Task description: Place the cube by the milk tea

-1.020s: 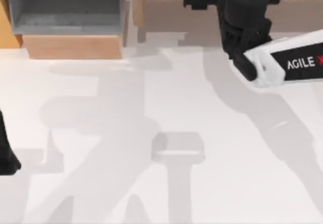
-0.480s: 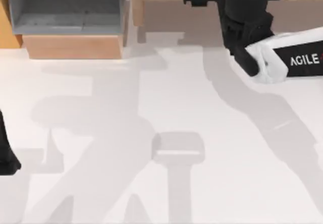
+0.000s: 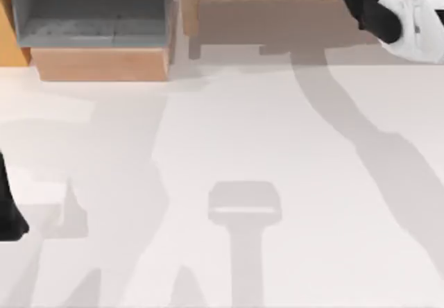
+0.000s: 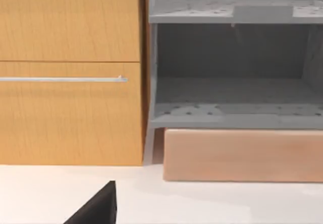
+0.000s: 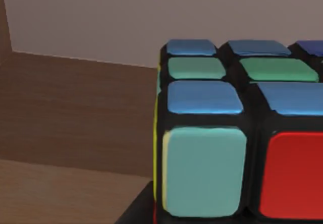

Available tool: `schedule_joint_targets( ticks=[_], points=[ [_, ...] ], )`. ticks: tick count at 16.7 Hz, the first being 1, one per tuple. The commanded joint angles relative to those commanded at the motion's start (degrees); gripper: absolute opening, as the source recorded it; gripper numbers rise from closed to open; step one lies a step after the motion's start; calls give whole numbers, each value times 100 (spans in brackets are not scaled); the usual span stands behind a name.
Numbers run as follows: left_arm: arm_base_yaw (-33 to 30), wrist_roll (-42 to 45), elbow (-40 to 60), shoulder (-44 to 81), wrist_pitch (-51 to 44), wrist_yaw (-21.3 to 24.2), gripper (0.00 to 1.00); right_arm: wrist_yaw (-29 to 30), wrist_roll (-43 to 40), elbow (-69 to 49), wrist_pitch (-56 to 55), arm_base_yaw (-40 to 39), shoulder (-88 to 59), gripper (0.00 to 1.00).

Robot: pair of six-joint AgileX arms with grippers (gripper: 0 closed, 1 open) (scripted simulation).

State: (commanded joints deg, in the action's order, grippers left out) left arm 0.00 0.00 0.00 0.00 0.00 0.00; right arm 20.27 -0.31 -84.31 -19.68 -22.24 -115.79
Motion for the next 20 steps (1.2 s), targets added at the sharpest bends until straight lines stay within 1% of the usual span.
schedule_joint_targets(
  ticks=[7,13,17,20],
  points=[
    [0,0,0,0,0,0,100,-935,-164,-566,3577,816,922,0],
    [0,0,0,0,0,0,100,-1647,-272,-786,6440,1697,937,0],
    [0,0,0,0,0,0,100,-1956,-319,-751,7804,2244,468,0],
    [0,0,0,0,0,0,100,-2075,-340,-710,8413,2544,139,0]
  ],
)
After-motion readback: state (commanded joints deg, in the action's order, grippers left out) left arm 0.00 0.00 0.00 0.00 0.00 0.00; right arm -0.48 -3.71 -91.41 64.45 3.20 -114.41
